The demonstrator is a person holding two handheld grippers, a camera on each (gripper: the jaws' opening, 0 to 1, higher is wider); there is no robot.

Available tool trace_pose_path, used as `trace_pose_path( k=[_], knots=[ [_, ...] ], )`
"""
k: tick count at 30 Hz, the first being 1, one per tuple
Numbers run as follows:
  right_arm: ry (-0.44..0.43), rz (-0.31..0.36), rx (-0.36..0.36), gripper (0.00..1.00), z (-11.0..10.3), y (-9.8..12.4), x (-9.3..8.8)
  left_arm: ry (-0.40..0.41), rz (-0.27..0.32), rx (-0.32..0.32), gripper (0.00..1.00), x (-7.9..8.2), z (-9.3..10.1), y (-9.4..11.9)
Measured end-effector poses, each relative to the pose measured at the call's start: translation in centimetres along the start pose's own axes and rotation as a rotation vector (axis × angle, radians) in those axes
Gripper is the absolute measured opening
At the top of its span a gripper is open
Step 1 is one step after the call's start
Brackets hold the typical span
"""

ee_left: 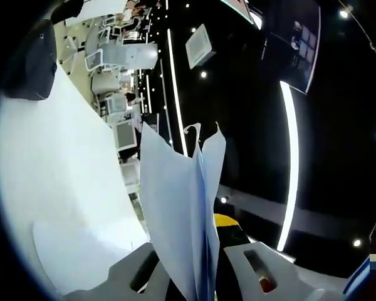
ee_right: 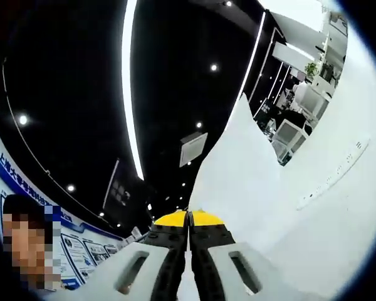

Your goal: Organize the stack of printing papers by aligning and flattening the scattered papers on the table

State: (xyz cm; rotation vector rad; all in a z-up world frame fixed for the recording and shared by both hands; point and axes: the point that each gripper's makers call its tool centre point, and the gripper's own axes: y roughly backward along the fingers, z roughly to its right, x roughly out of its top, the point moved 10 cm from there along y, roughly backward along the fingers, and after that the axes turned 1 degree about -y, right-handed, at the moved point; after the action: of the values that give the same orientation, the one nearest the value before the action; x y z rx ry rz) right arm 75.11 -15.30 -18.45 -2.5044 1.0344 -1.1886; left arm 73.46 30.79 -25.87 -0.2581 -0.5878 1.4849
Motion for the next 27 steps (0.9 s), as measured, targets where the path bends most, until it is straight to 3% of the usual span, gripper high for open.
trace_pose_path(
  k=[15, 27],
  knots=[
    [0.017, 0.009, 0.03, 0.0, -0.6, -0.5, 1.1, 0.002, -0.01, 0.014, 0.06, -0.5, 0.0, 0.1],
    [0.074, 0.008, 0.079, 0.0, -3.1, -1.6, 0.9, 0.0, -0.043, 0.015, 0.06, -1.3, 0.0, 0.0]
  ],
)
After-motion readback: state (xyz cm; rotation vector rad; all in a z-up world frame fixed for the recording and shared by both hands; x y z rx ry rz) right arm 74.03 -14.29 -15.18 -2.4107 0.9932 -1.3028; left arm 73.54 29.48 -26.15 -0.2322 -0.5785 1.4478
